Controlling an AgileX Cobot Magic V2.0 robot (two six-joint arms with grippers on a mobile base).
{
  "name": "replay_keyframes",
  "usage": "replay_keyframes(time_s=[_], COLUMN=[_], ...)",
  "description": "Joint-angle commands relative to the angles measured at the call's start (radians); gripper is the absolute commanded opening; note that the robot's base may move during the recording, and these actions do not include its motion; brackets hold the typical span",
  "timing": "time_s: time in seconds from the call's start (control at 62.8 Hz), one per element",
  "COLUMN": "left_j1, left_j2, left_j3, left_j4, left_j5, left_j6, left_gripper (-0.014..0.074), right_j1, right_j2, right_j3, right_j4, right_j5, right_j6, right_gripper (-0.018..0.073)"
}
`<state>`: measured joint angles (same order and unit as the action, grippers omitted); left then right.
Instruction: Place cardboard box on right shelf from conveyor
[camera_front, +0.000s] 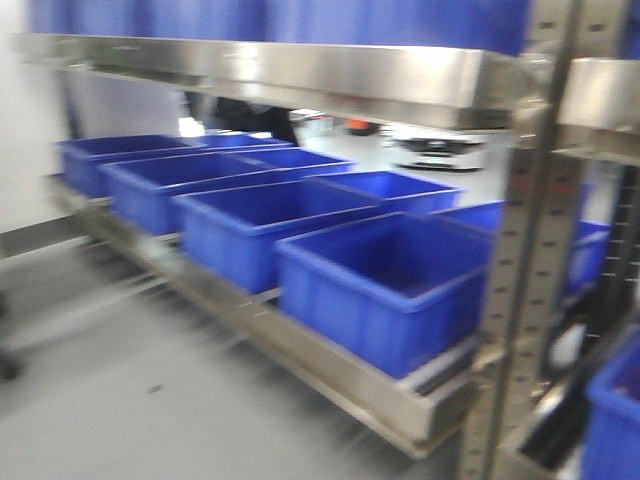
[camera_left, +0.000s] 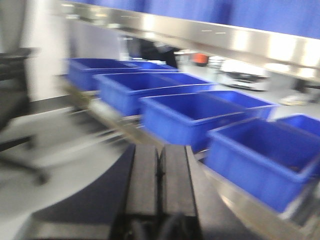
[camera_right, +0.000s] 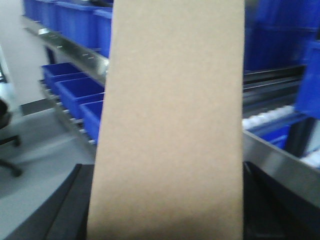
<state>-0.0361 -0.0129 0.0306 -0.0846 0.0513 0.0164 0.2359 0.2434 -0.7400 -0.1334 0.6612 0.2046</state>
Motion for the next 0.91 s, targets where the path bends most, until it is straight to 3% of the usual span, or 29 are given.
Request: replay_keyframes(time_s=[0.0, 0.892], left_j1=[0.003, 0.002], left_j2=[-0.013, -0.011], left_j3=[-0.004, -0.004], left_j4=[-0.007, -0.007], left_j5=[-0.091, -0.091], left_j6=[-0.005, -0.005], left_gripper=[-0.0119, -0.0119], right_j1=[0.000, 0.000], right_j2=[0.013, 0.013], right_j3=[-0.030, -0.030], right_j4=[-0.016, -0.016], right_j5=[-0.099, -0.099], right_j6=[-0.008, -0.008], right_gripper=[0.0141, 0.0141])
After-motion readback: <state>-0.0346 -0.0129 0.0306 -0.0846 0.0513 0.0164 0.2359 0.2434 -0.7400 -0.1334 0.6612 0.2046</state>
